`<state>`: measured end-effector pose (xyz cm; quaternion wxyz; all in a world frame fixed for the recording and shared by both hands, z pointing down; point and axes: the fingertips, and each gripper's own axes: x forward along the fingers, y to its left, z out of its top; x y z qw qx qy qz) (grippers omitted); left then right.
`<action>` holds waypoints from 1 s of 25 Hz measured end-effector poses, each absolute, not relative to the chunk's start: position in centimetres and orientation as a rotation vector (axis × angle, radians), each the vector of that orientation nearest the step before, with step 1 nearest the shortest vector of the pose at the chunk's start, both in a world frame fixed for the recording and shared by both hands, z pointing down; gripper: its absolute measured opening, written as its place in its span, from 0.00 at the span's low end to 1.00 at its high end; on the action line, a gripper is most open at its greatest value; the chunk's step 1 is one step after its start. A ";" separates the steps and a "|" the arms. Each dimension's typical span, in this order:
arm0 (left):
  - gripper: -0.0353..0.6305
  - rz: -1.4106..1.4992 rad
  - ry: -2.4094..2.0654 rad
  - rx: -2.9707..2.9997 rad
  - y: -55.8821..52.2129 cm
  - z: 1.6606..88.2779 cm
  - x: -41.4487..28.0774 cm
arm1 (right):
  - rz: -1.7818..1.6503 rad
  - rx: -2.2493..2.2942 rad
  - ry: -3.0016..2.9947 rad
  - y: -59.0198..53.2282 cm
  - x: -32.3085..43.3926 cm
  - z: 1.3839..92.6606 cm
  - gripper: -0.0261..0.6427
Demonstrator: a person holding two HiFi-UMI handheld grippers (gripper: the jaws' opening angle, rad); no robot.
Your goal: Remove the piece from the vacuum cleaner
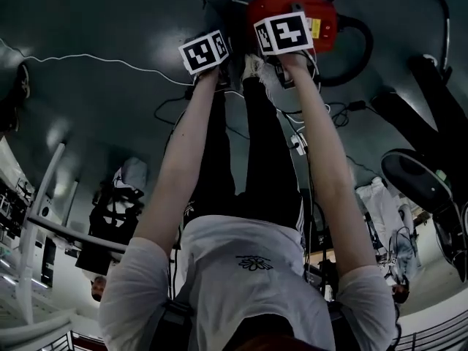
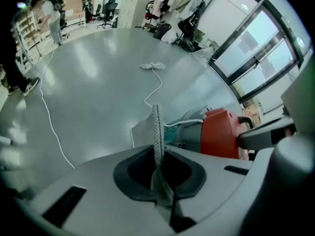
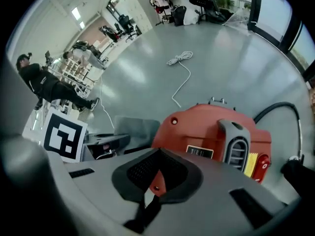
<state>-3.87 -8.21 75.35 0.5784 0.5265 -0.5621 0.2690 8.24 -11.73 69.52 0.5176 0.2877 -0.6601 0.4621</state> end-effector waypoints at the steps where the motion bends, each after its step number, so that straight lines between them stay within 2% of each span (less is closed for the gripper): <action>1: 0.08 0.651 -1.311 1.271 -8.1 75.2 -4.0 | 1.109 0.700 -1.576 -11.7 8.2 69.5 0.06; 10: 0.08 0.764 -1.242 1.549 -6.0 76.7 -3.2 | 0.991 0.758 -1.504 -11.9 8.6 70.4 0.06; 25: 0.08 0.676 -1.284 1.630 -4.6 75.7 -5.0 | 0.978 0.812 -1.464 -11.9 8.4 70.1 0.06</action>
